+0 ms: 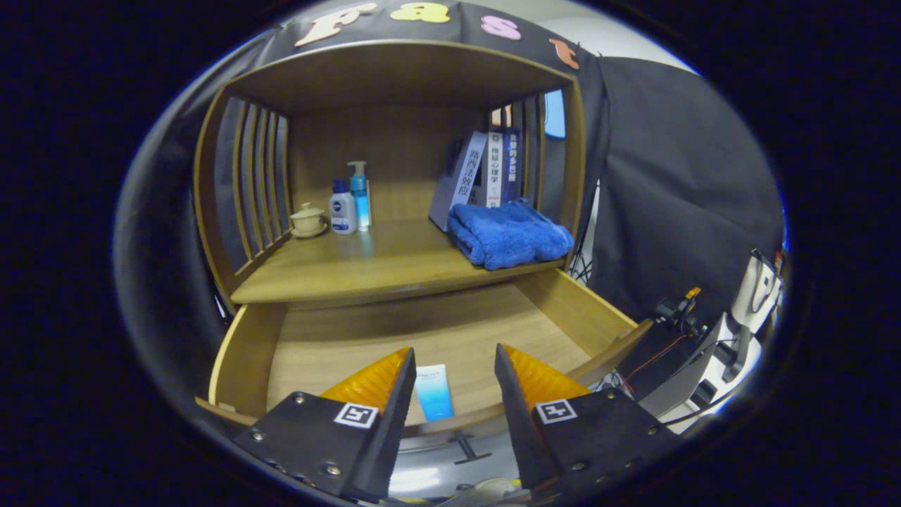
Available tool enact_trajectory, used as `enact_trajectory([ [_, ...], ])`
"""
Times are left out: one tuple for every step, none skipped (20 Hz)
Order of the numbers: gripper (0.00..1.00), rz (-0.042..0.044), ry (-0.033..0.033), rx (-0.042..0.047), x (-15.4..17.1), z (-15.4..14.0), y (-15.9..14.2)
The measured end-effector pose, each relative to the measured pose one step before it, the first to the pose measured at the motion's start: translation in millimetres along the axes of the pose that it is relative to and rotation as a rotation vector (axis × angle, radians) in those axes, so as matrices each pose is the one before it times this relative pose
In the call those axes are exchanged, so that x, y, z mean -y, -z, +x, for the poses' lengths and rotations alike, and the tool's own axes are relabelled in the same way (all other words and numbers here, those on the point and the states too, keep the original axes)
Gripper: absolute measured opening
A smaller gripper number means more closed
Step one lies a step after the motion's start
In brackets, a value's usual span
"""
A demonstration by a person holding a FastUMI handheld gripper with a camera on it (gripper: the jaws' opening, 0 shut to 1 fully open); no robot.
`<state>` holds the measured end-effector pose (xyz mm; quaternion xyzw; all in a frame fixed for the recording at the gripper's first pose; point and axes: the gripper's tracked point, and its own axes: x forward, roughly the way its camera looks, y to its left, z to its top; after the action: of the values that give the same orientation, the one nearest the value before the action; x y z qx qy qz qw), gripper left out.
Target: Pull open the drawer, take out the items inside it, and place them on the countertop above the cabinet.
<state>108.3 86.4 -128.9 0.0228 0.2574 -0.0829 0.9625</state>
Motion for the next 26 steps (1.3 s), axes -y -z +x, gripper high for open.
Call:
enact_trajectory([
  [0.67, 0.01793, 0.01159, -0.04613, -3.04, 6.52, 1.19],
  [0.67, 0.01218, 0.0191, -0.03629, -0.27, 6.45, 0.44],
  [0.67, 0.01154, 0.0186, -0.0384, 0.87, 4.34, 2.3],
  [0.67, 0.00582, 0.02019, -0.04175, -0.41, 8.89, 1.88],
  [0.67, 0.00052, 0.019, -0.05195, 1.05, 5.59, 6.73],
  [0.67, 0.01109, 0.01358, -0.04113, 0.38, 3.77, 2.94],
  [0.67, 0.01507, 0.0011, -0.02904, -2.57, 6.62, 0.41],
  [0.67, 0.02638, -0.00345, -0.02761, -4.2, 7.62, 0.98],
  [0.67, 0.00863, 0.00149, -0.03521, -3.23, 6.25, 2.4],
  [0.67, -0.01626, 0.02224, -0.04452, 2.04, 5.04, 6.41],
  [0.67, -0.03332, 0.02123, -0.05, 1.33, 6.2, 6.25],
  [0.67, -0.03055, 0.0112, -0.04565, -0.91, 6.17, 5.65],
  [0.67, -0.01835, -0.00078, -0.03314, -4.72, 5.81, 3.23],
  [0.67, -0.01215, -0.00335, -0.02326, -5.67, 6.86, -0.03],
  [0.67, -0.01652, 0.00532, -0.02241, -2.15, 3.36, 0.34],
  [0.67, -0.02468, 0.00607, -0.02374, 0.32, 4.48, 4.24],
  [0.67, -0.01543, 0.00295, -0.01981, -1.7, 4.72, 0.96],
  [0.67, -0.00602, -0.00774, -0.01656, -2.48, 3.53, 2.62],
  [0.67, -0.00211, -0.01502, -0.02071, -4.96, 4.6, 2.34],
  [0.67, -0.00827, -0.00971, -0.01829, -3.56, 5.52, 3.61],
  [0.67, -0.01025, 0.00468, -0.02462, 0.39, 2.96, 5.68],
  [0.67, -0.01259, 0.0035, -0.01812, 0.43, 4.44, 4.87],
  [0.67, -0.01115, 0.00458, -0.01516, 0.35, 3.49, 4.05],
  [0.67, -0.00818, 0.00116, -0.01145, 0.46, 2.36, 3.06],
  [0.67, -0.00606, -0.00278, -0.00774, -0.27, 2.37, 0.95],
  [0.67, -0.00491, -0.00129, -0.00735, -0.04, 1.86, 1.06],
])
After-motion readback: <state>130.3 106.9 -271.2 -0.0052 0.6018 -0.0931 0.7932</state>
